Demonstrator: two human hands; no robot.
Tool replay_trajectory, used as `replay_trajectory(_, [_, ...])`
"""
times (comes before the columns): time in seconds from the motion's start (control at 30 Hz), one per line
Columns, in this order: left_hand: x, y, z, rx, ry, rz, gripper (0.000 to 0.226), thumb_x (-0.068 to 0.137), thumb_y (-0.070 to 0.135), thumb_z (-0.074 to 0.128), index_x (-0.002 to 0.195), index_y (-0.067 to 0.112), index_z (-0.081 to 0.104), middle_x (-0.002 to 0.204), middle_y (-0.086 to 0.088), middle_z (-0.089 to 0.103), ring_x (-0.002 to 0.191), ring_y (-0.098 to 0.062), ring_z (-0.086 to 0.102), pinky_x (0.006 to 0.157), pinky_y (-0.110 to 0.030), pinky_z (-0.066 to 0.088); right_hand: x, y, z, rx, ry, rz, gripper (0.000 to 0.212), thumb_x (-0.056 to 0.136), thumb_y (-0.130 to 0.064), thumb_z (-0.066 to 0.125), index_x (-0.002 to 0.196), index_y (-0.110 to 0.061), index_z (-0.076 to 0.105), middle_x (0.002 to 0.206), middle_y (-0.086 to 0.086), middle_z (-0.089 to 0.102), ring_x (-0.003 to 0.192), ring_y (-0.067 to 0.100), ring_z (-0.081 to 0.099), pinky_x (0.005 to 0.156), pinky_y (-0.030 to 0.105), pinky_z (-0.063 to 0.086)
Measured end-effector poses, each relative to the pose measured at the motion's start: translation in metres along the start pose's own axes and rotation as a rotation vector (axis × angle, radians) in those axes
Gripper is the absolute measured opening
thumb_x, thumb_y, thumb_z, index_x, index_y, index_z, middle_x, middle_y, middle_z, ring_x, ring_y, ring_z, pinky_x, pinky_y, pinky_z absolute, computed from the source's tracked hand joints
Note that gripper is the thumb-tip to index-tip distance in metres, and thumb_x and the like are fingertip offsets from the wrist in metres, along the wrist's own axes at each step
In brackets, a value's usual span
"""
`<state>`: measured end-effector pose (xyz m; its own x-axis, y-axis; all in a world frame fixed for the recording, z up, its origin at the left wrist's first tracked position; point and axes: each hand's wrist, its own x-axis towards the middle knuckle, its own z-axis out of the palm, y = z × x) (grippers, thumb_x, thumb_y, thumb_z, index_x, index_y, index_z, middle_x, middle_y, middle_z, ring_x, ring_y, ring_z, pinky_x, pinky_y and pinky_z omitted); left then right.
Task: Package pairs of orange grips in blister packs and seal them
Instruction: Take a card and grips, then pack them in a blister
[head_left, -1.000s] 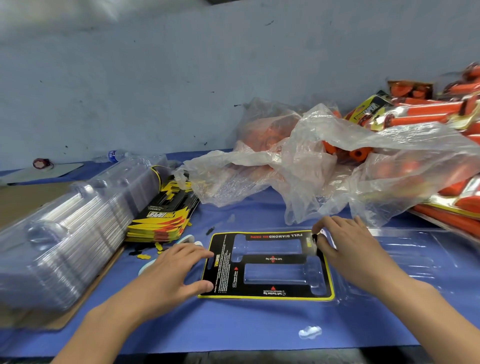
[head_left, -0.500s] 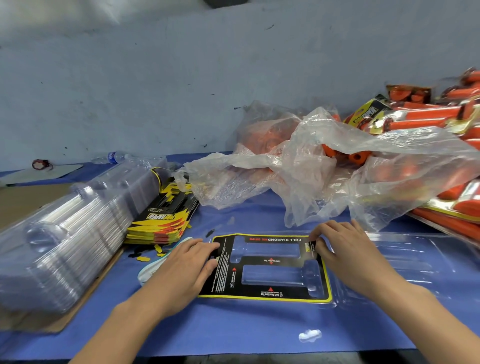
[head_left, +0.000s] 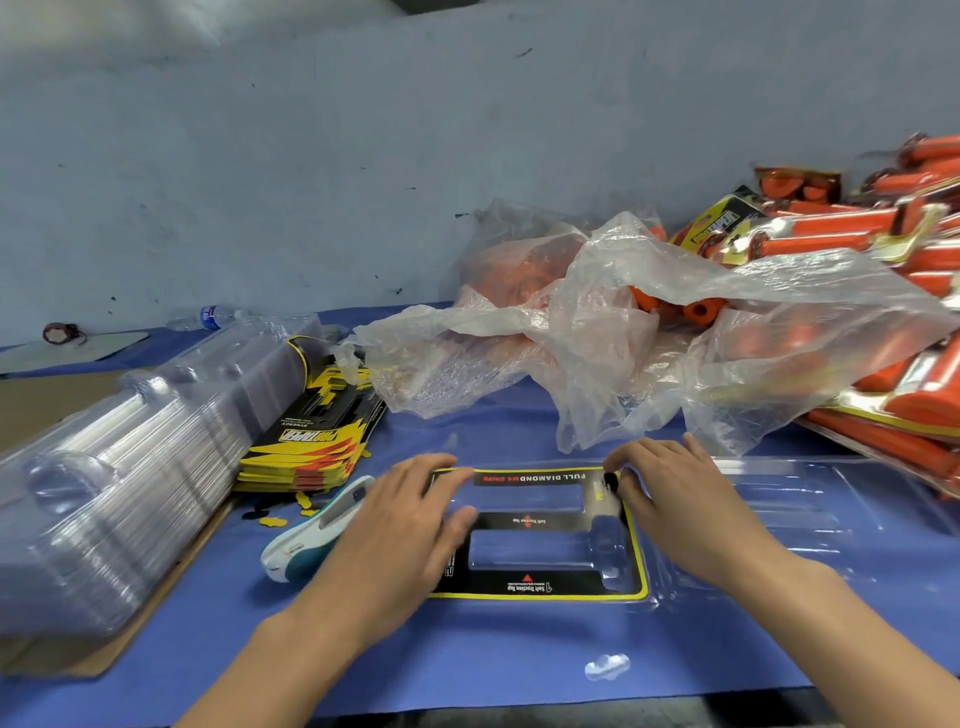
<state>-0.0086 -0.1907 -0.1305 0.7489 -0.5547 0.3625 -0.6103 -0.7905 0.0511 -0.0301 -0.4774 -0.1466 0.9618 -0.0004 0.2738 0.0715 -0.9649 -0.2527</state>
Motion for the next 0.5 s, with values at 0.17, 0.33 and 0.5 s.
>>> replay_trajectory(0.17, [0.003,0.053,0.006,0.006,0.058,0.268,0.037,0.100,0.040,0.040,0.127,0.024,0.060,0.131,0.000,0.057,0.119,-0.019,0.054,0.104,-0.033,0.040,-0.001,-0.002,-0.002,-0.001,-0.008,-0.001,0.013,0.101,-0.027,0.037,0.098,-0.035,0.047,0.103,-0.019,0.056,0.107,0.008,0.049,0.114,0.036,0.022])
replay_trajectory(0.33, [0.001,0.084,0.023,0.043,0.040,0.444,0.030,0.099,0.041,0.044,0.121,0.029,0.061,0.132,-0.002,0.057,0.123,-0.020,0.053,0.109,-0.035,0.039,-0.001,-0.003,-0.003,-0.027,-0.044,-0.015,0.018,0.099,-0.023,0.032,0.092,-0.036,0.042,0.102,-0.018,0.051,0.108,0.011,0.048,0.116,0.037,0.018])
replay_trajectory(0.5, [0.005,0.090,0.028,0.052,0.051,0.453,0.029,0.101,0.041,0.043,0.117,0.029,0.063,0.131,0.000,0.057,0.124,-0.018,0.051,0.109,-0.035,0.038,-0.001,-0.003,-0.005,-0.059,-0.052,-0.028,0.023,0.100,-0.022,0.031,0.088,-0.037,0.042,0.101,-0.019,0.045,0.108,0.011,0.047,0.115,0.036,0.019])
